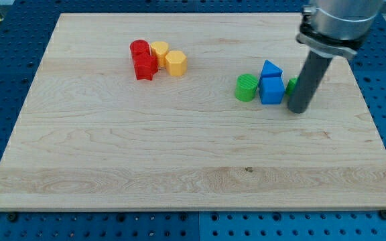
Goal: Move the blue triangle along with green circle a bit down
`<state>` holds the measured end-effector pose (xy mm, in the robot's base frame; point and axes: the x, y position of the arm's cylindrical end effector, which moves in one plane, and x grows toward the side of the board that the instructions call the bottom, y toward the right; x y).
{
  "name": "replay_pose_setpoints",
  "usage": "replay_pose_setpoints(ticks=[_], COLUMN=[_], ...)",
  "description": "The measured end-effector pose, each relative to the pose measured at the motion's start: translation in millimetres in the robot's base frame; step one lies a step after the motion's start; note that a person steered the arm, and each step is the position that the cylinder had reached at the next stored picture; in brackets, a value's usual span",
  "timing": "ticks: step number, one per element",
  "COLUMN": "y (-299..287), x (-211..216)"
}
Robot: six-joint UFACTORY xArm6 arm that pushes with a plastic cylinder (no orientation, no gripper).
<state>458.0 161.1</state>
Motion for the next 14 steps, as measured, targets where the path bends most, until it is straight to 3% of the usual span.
replay_pose_setpoints(ticks=[2, 4, 5, 8, 10, 12, 14], y=[-76, -100, -126, -129, -84, 25, 28], x=[0, -3, -21, -91, -119, -113, -85])
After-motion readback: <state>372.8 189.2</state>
